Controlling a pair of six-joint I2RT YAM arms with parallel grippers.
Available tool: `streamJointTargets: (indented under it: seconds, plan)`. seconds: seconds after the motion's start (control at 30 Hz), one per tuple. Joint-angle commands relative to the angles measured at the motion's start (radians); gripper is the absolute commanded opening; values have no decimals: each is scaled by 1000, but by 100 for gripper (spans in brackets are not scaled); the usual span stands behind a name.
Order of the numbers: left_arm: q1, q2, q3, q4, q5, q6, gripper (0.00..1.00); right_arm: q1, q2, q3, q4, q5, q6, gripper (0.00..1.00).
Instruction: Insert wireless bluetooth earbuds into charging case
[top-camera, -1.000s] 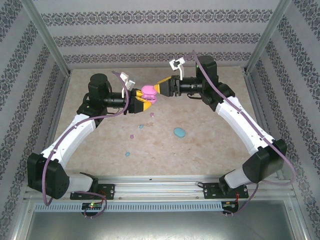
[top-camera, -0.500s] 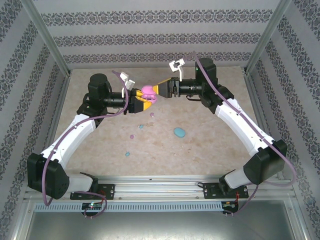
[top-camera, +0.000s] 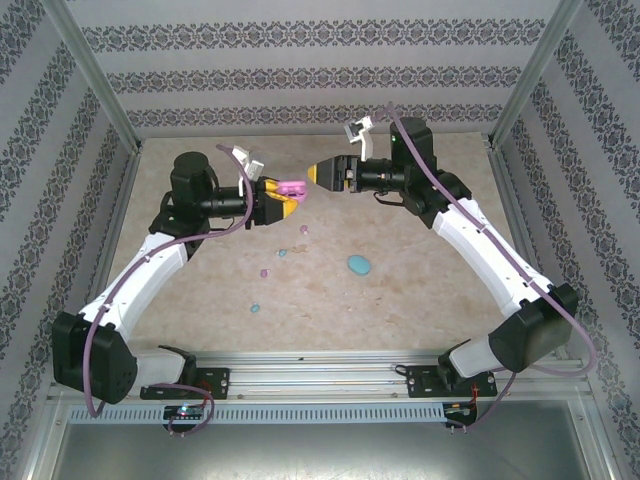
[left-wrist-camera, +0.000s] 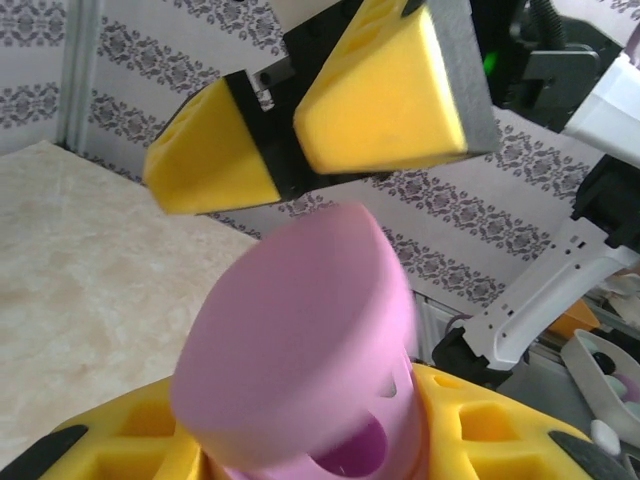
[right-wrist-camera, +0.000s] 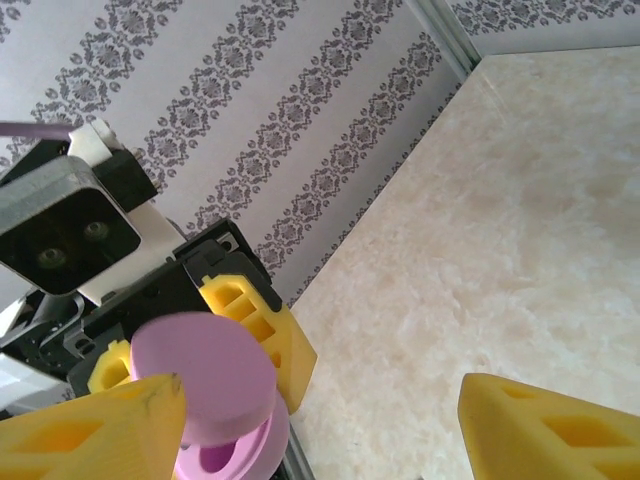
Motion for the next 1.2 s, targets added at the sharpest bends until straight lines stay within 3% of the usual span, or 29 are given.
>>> streamJointTargets:
  seconds: [0.0, 0.23, 0.47, 0.73, 1.17]
  plan:
    - [25, -38, -23, -32, -48, 51, 8, 4, -22, 34, -34, 38, 44, 71]
    - [50, -60, -64, -84, -83, 91, 8, -3, 1, 18, -76, 91, 72, 67]
    - [54, -43, -54, -4, -4, 13, 8, 100, -20, 19, -83, 44, -253, 74]
    - [54, -28, -57, 108, 66, -92, 8, 122, -6, 27, -101, 39, -415, 75]
    - [54, -35, -54, 121, 84, -114, 8, 122, 65, 121, -129, 62, -444, 71]
